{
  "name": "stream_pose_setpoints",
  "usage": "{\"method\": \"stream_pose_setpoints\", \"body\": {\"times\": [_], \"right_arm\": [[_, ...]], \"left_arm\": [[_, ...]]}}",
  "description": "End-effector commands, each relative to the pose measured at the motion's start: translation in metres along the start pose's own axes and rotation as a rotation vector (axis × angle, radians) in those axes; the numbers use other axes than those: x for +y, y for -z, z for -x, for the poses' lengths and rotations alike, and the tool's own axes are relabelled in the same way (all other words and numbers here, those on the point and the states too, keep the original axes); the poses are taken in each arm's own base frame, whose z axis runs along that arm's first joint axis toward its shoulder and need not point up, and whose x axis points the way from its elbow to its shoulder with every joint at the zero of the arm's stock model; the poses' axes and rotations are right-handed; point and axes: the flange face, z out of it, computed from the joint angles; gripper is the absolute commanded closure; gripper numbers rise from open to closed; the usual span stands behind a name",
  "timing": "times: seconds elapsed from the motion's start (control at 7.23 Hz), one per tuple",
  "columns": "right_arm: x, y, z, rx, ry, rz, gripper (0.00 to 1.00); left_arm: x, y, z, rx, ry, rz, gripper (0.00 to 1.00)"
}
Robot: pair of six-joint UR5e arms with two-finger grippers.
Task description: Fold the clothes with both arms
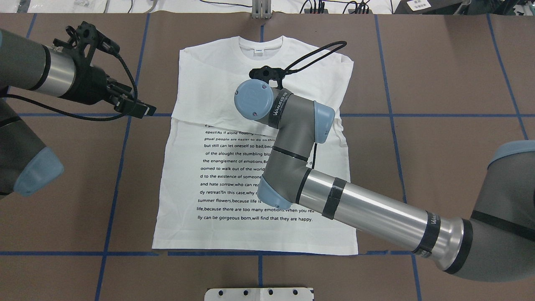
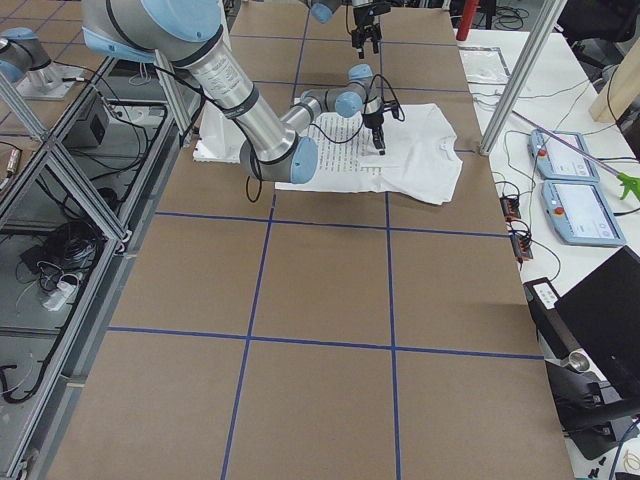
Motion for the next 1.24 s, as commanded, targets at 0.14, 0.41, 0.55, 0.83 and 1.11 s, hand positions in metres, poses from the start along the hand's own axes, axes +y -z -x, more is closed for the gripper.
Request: {"method": "stream_pose_setpoints", "body": {"times": [0.14,0.41,0.55,0.83,1.11], "right_arm": [[-0.0005,-0.0013,-0.0015,0.002,0.006,0.0,0.63],[0.0008,-0.0016,-0.0011,0.004,0.016,0.003,1.0],[0.0013,-0.0027,-0.0021,0.007,0.017,0.004,1.0],[-0.0003,-0.0002,-0.0014,0.003,0.015,0.003,1.0],[-0.0028,0.004,0.0012,-0.008,0.01,-0.002,1.0]], "left_arm": [[-0.0002,0.0004,0.0,0.0,0.002,-0.001,0.0],[-0.0002,0.0004,0.0,0.0,0.002,-0.001,0.0],[-0.0002,0.0005,-0.0001,0.0,0.001,-0.002,0.0],[-0.0002,0.0005,-0.0001,0.0,0.001,-0.002,0.0],[-0.0004,0.0006,-0.0001,0.0,0.0,-0.004,0.0]]}}
